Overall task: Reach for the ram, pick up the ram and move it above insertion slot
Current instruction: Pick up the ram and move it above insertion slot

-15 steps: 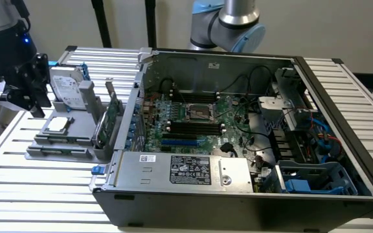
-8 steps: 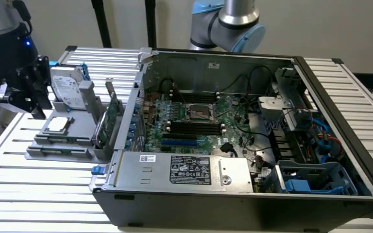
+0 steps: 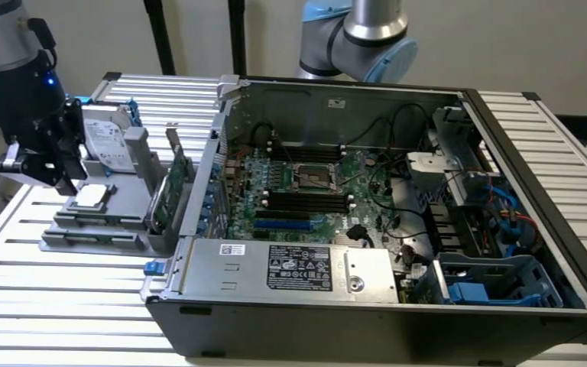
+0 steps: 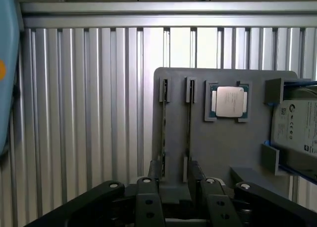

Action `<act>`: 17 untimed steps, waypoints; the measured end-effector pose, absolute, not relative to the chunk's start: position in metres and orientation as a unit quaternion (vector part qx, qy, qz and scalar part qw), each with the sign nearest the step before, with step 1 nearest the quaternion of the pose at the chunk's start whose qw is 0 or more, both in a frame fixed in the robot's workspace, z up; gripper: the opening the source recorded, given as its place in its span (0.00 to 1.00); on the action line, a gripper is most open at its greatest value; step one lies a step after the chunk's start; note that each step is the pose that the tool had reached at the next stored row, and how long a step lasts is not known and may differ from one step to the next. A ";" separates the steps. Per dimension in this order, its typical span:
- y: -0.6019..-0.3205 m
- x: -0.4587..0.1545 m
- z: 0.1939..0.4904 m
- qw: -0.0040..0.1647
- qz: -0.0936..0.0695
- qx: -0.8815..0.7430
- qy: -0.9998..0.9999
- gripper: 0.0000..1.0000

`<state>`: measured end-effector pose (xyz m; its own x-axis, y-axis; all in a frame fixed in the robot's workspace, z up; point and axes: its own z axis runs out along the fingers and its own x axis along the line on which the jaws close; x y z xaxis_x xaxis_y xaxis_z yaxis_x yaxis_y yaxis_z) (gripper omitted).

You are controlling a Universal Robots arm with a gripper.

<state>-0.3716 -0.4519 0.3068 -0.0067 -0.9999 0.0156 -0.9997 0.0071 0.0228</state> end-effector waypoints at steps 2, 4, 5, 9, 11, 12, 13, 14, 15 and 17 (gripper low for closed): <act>-0.452 -0.372 0.303 0.013 -0.002 0.704 -0.710 0.36; -0.453 -0.373 0.300 0.013 -0.002 0.704 -0.710 0.36; -0.453 -0.373 0.298 0.013 -0.002 0.703 -0.711 0.36; -0.456 -0.375 0.290 0.012 -0.001 0.700 -0.714 0.36; -0.459 -0.376 0.287 0.012 -0.001 0.699 -0.715 0.36; -0.459 -0.376 0.285 0.012 -0.001 0.698 -0.716 0.36; -0.460 -0.376 0.283 0.012 -0.001 0.698 -0.716 0.36; -0.461 -0.376 0.281 0.012 -0.001 0.697 -0.716 0.36; -0.462 -0.376 0.279 0.012 -0.001 0.697 -0.717 0.36; -0.463 -0.376 0.276 0.012 -0.001 0.697 -0.717 0.36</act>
